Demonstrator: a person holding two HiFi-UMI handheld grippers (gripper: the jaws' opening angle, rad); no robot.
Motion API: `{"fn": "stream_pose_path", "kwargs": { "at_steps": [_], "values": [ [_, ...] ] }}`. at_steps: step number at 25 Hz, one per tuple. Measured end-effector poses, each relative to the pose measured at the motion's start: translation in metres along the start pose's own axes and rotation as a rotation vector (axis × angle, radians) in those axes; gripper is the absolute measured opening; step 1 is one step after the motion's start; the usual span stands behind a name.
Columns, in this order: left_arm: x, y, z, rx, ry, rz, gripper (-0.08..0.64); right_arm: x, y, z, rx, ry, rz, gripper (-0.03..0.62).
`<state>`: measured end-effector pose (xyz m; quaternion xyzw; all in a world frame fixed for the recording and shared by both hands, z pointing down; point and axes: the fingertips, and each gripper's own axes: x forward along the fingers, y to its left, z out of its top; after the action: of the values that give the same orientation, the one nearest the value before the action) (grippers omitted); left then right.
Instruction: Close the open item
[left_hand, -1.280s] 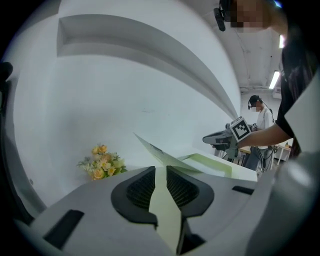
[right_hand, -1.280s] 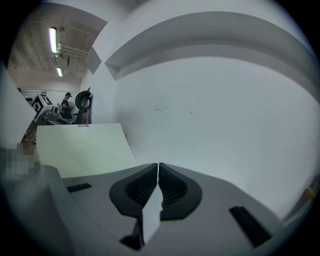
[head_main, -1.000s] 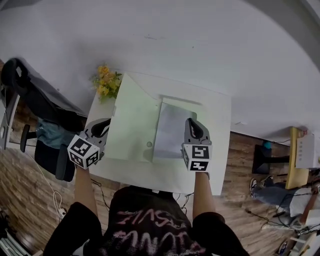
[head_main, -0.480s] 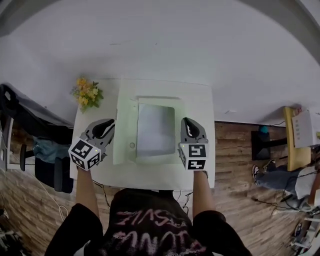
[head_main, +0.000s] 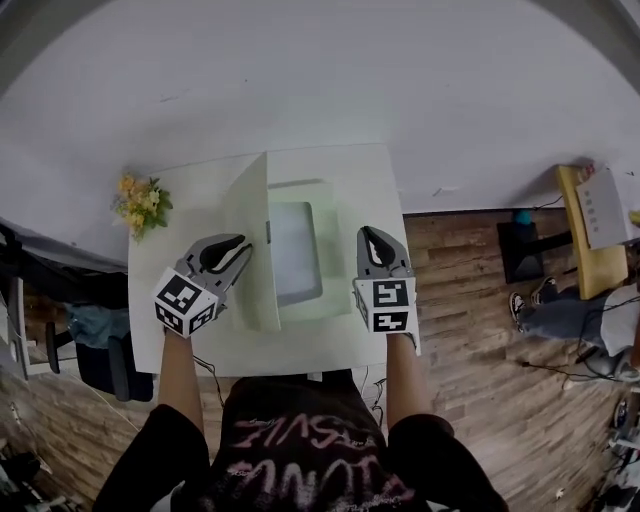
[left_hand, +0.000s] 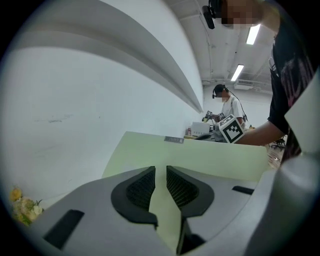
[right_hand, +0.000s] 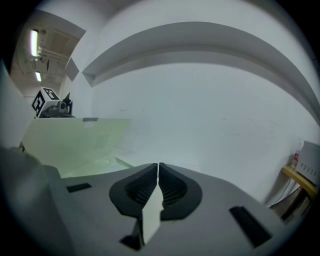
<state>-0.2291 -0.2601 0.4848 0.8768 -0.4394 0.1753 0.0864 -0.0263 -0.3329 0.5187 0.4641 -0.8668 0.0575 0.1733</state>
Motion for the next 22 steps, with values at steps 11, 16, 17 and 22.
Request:
{"fn": "stream_pose_path", "kwargs": {
  "at_steps": [11, 16, 17, 22],
  "values": [
    [0.083, -0.051, -0.019, 0.097, 0.146, -0.125, 0.083, -0.030, -0.057, -0.052, 0.076, 0.058, -0.078, 0.026],
    [0.116, -0.074, -0.032, 0.132, 0.204, -0.183, 0.083, -0.043, -0.072, -0.076, 0.098, 0.092, -0.104, 0.026],
    [0.122, -0.078, -0.034, 0.135, 0.214, -0.193, 0.082, -0.044, -0.074, -0.080, 0.102, 0.098, -0.108, 0.026],
    [0.147, -0.091, -0.057, 0.192, 0.302, -0.223, 0.083, -0.053, -0.084, -0.099, 0.125, 0.125, -0.125, 0.026]
  ]
}}
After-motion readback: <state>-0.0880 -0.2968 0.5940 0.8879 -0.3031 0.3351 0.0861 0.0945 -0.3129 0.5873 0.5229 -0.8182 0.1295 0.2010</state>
